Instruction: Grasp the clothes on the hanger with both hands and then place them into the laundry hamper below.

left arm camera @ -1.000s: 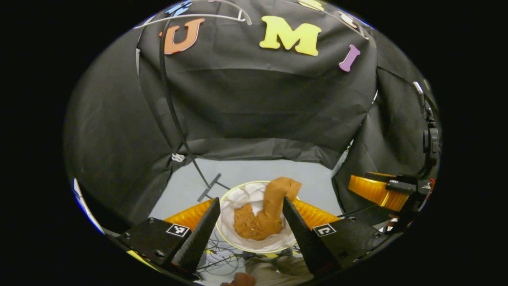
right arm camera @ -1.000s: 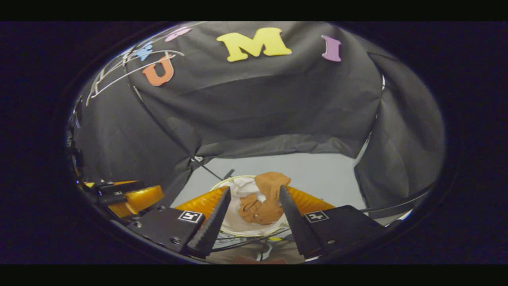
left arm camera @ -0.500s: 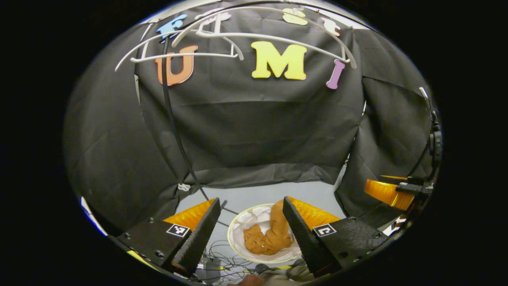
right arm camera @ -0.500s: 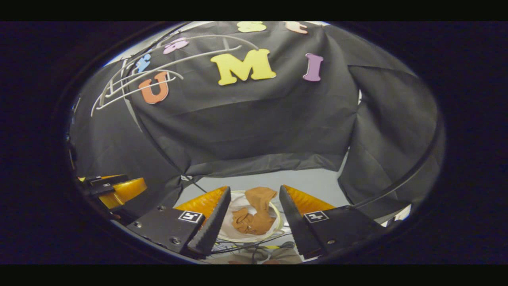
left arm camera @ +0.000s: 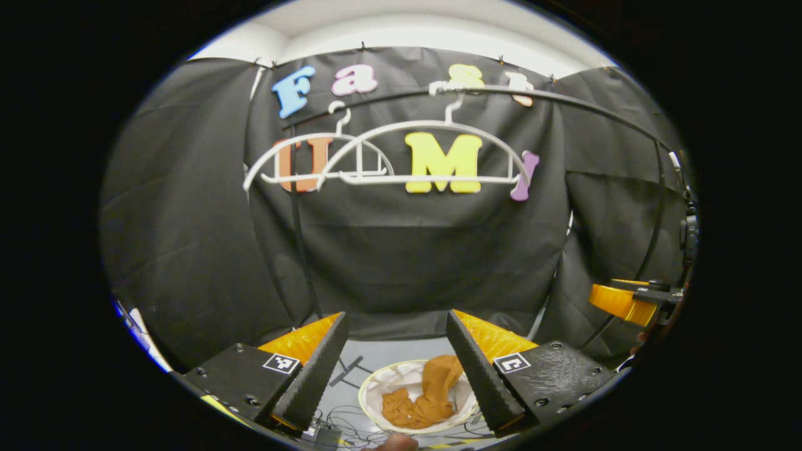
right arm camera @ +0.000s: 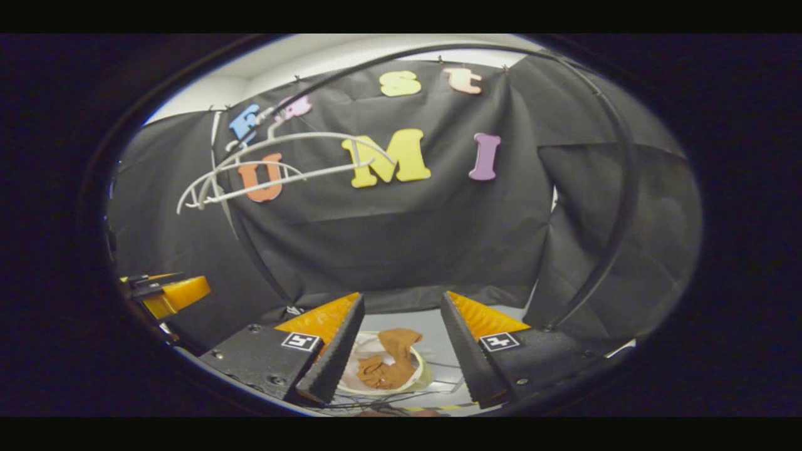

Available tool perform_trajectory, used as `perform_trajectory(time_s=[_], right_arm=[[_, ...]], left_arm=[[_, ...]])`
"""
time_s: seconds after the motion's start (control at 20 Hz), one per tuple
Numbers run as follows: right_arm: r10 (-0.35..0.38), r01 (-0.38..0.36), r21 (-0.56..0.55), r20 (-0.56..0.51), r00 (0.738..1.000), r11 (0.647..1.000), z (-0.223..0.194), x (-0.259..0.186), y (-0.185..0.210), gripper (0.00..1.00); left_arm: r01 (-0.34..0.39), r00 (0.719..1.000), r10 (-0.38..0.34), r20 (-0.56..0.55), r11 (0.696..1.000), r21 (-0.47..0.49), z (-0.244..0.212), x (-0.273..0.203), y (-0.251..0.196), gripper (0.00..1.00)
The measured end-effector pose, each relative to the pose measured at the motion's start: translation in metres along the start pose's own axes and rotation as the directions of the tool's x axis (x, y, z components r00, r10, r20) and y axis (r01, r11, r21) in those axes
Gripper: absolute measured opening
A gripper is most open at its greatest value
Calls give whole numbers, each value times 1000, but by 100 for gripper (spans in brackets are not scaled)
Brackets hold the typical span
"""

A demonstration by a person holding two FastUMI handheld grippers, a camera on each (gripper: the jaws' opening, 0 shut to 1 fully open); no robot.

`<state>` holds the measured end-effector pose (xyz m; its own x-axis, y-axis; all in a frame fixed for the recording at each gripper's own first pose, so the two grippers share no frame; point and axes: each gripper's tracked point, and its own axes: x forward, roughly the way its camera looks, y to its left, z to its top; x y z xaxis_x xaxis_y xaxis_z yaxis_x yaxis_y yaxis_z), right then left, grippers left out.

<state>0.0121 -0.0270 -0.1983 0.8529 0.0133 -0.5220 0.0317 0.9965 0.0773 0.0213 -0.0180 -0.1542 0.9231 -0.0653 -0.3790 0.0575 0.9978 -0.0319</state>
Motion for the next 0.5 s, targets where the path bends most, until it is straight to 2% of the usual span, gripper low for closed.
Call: perform_trajectory(time_s=[0.1, 0.2, 0.25, 0.35, 0.5], right_arm=[[14, -13, -13, 70, 997, 1000, 24, -39, -19, 79], [29, -26, -23, 142, 989, 999, 44, -78, -36, 80], [38, -34, -28, 180, 983, 999, 53, -96, -42, 80], [56, -49, -36, 236, 970, 998, 68, -122, -53, 79], [71, -61, -42, 298, 952, 997, 74, -163, -69, 80]], left_arm=[[-10, 996, 12, 91, 1000, -16, 22, -31, -13, 92], [-11, 983, 15, 183, 1000, -25, 44, -68, -27, 92], [-11, 974, 16, 224, 1000, -25, 54, -85, -35, 100], [-6, 955, 15, 296, 999, -32, 72, -115, -42, 100], [-11, 927, 18, 374, 1000, -20, 88, -157, -55, 92]])
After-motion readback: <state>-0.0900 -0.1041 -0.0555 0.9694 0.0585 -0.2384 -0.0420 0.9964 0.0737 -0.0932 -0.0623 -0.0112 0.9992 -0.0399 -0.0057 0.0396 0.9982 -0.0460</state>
